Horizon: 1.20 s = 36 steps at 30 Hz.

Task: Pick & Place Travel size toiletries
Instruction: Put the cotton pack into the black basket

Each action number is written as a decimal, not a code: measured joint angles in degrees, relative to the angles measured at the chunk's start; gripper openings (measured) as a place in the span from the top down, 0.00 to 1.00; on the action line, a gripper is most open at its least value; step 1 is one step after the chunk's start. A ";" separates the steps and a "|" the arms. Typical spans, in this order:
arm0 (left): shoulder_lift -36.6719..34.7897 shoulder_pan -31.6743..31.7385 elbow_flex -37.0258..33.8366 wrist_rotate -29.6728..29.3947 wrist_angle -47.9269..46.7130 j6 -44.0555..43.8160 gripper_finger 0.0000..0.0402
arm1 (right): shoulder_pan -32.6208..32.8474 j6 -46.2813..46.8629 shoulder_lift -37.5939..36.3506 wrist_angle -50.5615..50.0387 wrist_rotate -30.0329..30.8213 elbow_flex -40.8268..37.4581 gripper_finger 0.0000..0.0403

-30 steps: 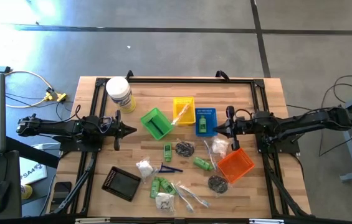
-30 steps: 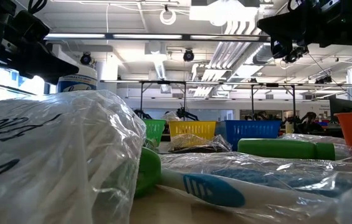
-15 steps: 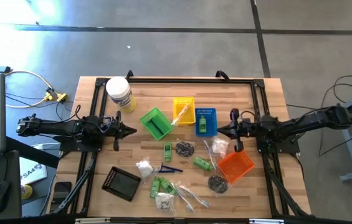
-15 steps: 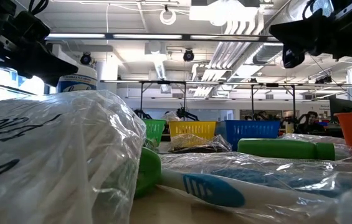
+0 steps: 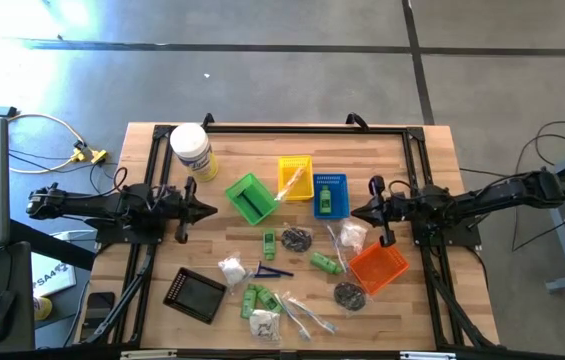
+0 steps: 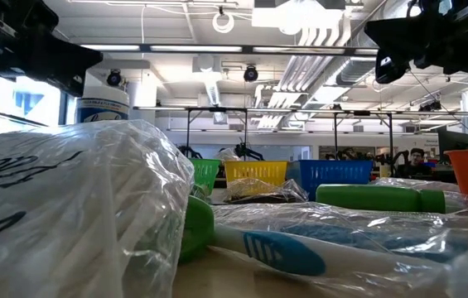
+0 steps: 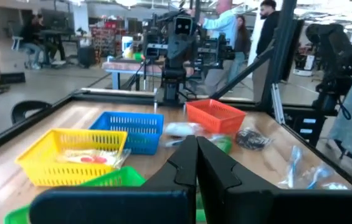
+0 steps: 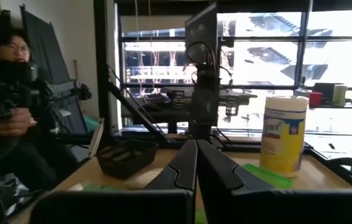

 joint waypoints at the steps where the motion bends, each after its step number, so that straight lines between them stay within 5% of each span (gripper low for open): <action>1: 0.04 0.01 0.00 -0.29 0.00 -0.50 1.00 | 0.00 -0.04 0.00 -0.26 0.90 0.00 0.99; 11: 7.52 -0.01 6.28 1.70 3.22 -3.04 1.00 | 0.00 -0.13 0.00 -1.85 4.31 0.00 0.99; 21: 30.99 -0.68 23.00 1.87 -7.67 -3.16 0.97 | 0.00 -0.13 0.00 -1.93 4.30 0.00 0.99; 36: 62.21 -14.80 49.61 1.42 -31.19 4.29 0.48 | 0.00 0.53 0.03 -3.78 3.71 0.02 0.99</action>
